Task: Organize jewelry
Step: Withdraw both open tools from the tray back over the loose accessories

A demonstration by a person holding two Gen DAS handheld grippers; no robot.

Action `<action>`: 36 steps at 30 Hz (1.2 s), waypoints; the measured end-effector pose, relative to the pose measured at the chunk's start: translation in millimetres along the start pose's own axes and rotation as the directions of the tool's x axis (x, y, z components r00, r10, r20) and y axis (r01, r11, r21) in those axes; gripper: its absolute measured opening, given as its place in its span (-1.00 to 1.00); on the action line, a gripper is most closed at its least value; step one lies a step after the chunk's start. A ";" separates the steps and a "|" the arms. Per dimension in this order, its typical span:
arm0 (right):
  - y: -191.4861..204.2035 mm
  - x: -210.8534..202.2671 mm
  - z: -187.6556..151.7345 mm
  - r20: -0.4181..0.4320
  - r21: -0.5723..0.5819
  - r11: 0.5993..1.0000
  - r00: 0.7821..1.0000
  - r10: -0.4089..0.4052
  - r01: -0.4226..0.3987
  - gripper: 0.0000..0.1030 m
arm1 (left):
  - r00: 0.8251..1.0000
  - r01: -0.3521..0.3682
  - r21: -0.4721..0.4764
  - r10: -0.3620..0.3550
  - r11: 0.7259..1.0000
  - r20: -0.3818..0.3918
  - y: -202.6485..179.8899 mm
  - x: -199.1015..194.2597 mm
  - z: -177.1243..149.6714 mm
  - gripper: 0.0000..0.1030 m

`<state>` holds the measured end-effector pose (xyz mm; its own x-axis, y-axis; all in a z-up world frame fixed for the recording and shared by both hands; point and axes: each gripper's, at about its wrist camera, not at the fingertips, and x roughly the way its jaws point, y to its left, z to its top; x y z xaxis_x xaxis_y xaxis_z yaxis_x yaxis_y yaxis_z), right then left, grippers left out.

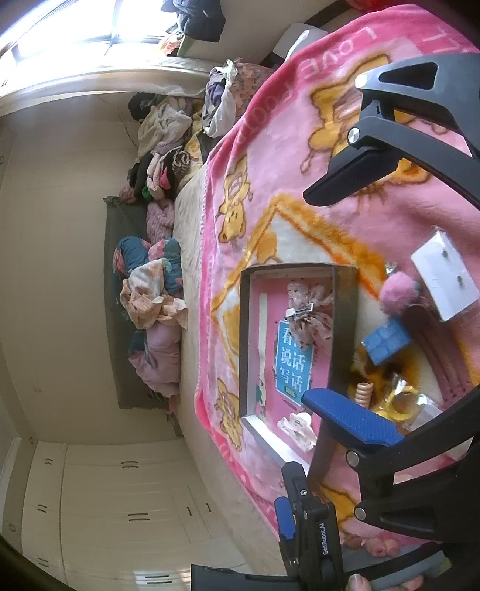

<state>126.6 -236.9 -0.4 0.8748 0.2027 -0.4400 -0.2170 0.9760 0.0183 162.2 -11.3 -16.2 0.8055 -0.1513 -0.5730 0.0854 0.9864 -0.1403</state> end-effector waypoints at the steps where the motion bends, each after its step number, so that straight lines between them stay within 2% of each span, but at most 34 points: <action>1: 0.2 -1.5 -1.1 0.000 0.000 1.000 1.000 0.001 -0.001 0.87 | 1.000 0.001 0.001 -0.001 1.000 0.002 -0.9 -1.5 -0.9 0.67; 21: 0.2 -34.1 -21.7 -0.015 -0.017 1.000 1.000 -0.010 0.009 0.87 | 0.998 0.041 0.029 -0.042 0.999 0.041 -15.6 -34.5 -17.7 0.74; 36: -14.0 -47.4 -44.9 -0.063 -0.012 0.999 0.998 -0.030 0.029 0.87 | 0.998 0.063 0.074 -0.064 0.995 0.006 -32.3 -37.8 -35.4 0.75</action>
<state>68.8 -263.8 -20.1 0.8520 0.1680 -0.4958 -0.1966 0.9805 -0.0056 108.2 -39.8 -18.5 0.8020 -0.2138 -0.5578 0.1797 0.9769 -0.1159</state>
